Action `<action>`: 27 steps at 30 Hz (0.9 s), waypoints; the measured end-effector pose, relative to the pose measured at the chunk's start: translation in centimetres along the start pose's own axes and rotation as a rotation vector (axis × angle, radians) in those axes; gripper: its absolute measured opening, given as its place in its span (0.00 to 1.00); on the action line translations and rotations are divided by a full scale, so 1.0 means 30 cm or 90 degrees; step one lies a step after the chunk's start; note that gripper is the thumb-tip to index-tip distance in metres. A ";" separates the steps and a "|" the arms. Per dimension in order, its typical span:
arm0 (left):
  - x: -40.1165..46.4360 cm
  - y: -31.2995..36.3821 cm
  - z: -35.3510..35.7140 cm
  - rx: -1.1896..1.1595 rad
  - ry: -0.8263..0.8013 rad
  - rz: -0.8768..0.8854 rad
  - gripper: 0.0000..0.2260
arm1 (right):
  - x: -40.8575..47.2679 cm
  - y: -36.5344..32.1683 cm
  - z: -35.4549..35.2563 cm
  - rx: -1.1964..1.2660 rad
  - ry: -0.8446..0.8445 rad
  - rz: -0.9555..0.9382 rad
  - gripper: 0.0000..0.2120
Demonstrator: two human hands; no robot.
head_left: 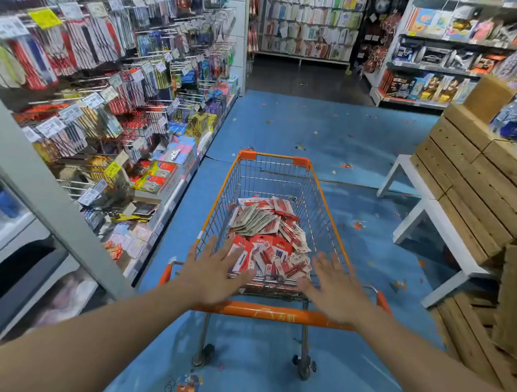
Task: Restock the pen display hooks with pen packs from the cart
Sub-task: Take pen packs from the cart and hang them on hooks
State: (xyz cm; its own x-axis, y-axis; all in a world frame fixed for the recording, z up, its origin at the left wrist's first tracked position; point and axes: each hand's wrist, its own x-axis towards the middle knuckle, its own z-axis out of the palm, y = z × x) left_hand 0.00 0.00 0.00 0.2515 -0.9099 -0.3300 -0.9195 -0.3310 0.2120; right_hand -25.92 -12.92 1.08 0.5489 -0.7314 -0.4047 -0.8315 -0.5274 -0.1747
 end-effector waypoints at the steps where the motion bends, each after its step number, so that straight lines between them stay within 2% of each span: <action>1: -0.012 0.005 0.018 -0.006 -0.025 0.001 0.54 | -0.012 0.001 0.026 -0.001 -0.029 -0.001 0.50; 3: -0.021 0.012 0.059 -0.001 -0.060 -0.009 0.54 | -0.031 0.000 0.075 -0.017 -0.068 0.001 0.54; 5: -0.020 0.009 0.089 0.002 -0.077 -0.024 0.51 | -0.038 0.006 0.117 -0.031 -0.040 0.003 0.58; 10: -0.001 0.018 0.082 0.005 -0.082 -0.030 0.42 | -0.024 0.001 0.119 -0.014 0.015 0.011 0.59; 14: 0.029 0.032 0.069 -0.004 -0.075 -0.034 0.34 | 0.007 0.016 0.109 -0.013 0.017 0.003 0.43; 23: 0.187 0.043 0.003 -0.004 -0.081 -0.030 0.35 | 0.149 0.069 0.043 0.011 0.020 0.015 0.40; 27: 0.261 0.022 -0.048 0.015 -0.115 -0.007 0.43 | 0.225 0.073 0.009 0.016 0.032 0.013 0.40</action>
State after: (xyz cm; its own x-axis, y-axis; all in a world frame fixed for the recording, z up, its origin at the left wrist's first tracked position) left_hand 1.81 -7.69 -1.12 0.2050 -0.8461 -0.4919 -0.9245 -0.3325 0.1866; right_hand -24.07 -18.89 -2.28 0.5346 -0.7630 -0.3633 -0.8443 -0.5010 -0.1901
